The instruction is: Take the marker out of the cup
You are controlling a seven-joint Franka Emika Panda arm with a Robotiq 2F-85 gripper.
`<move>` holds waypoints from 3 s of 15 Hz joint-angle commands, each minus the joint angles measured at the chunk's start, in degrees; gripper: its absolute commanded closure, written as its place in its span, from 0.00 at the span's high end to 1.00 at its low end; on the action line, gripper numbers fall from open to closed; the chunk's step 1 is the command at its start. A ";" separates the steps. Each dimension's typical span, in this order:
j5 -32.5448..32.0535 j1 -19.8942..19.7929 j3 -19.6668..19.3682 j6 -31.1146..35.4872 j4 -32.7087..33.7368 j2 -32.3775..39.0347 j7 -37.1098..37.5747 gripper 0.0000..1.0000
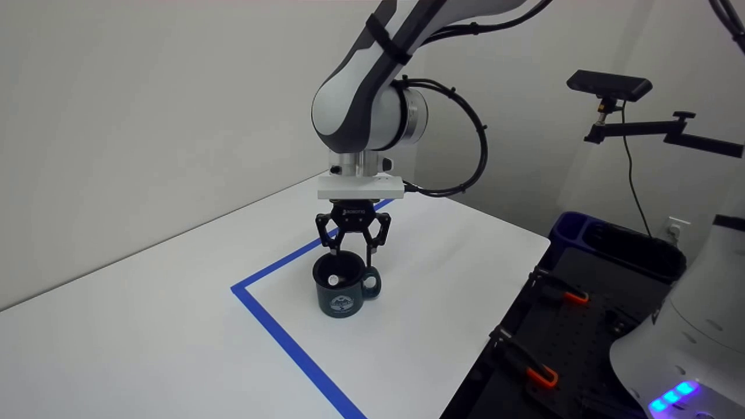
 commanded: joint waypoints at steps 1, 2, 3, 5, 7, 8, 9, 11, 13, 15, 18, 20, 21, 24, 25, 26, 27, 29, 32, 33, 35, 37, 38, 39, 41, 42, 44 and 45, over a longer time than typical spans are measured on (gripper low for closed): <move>-3.14 1.76 -1.16 0.46 -0.79 -2.80 4.68 0.71; -3.94 1.89 -1.19 0.29 -0.70 -3.12 5.47 0.73; -4.87 2.04 -1.20 0.01 -0.46 -3.37 6.36 0.68; -6.54 2.43 -1.12 -0.41 0.13 -3.55 7.96 0.67; -7.79 2.79 -0.88 -0.88 1.07 -2.92 9.25 0.65; -8.34 2.96 -0.80 -1.02 1.47 -2.58 9.72 0.66; -8.75 3.19 -0.70 -1.19 1.91 -2.04 10.32 0.65; -8.92 3.52 -0.53 -1.28 2.36 -1.37 10.61 0.65; -8.60 3.65 -0.35 -1.30 2.82 -0.63 10.68 0.65; -8.34 3.79 -0.25 -1.38 3.21 0.13 10.44 0.67; -8.27 4.04 -0.12 -1.34 4.29 1.46 10.46 0.69; -8.25 4.22 -0.14 -1.46 4.98 2.14 10.44 0.71; -8.19 4.29 -0.15 -1.55 5.28 2.39 10.41 0.70; -8.04 4.38 -0.24 -1.85 6.14 3.45 10.32 0.66; -8.01 4.37 -0.29 -1.88 6.26 3.72 10.33 0.67; -7.99 4.35 -0.33 -1.91 6.31 3.95 10.30 0.64; -7.85 4.28 -0.32 -1.96 6.37 4.15 10.20 0.64; -7.59 4.16 -0.27 -2.03 6.47 4.69 9.96 0.66; -7.32 4.09 -0.10 -2.32 6.85 5.72 9.63 0.63; -7.29 4.11 -0.10 -2.39 7.00 5.99 9.66 0.59; -7.21 4.09 -0.08 -2.56 7.32 6.38 9.54 0.55; -7.14 4.07 -0.09 -2.69 7.45 6.60 9.49 0.45; -7.10 4.04 -0.09 -2.79 7.51 6.70 9.46 0.36; -7.07 4.03 -0.09 -2.90 7.60 6.82 9.43 0.35; -7.02 4.01 -0.07 -3.09 7.82 7.02 9.36 0.12; -6.99 3.99 -0.05 -3.12 7.87 7.02 9.31 0.02; -6.99 3.99 -0.04 -3.08 7.81 6.89 9.22 0.05; -7.00 4.00 -0.02 -3.13 7.78 6.75 9.20 0.05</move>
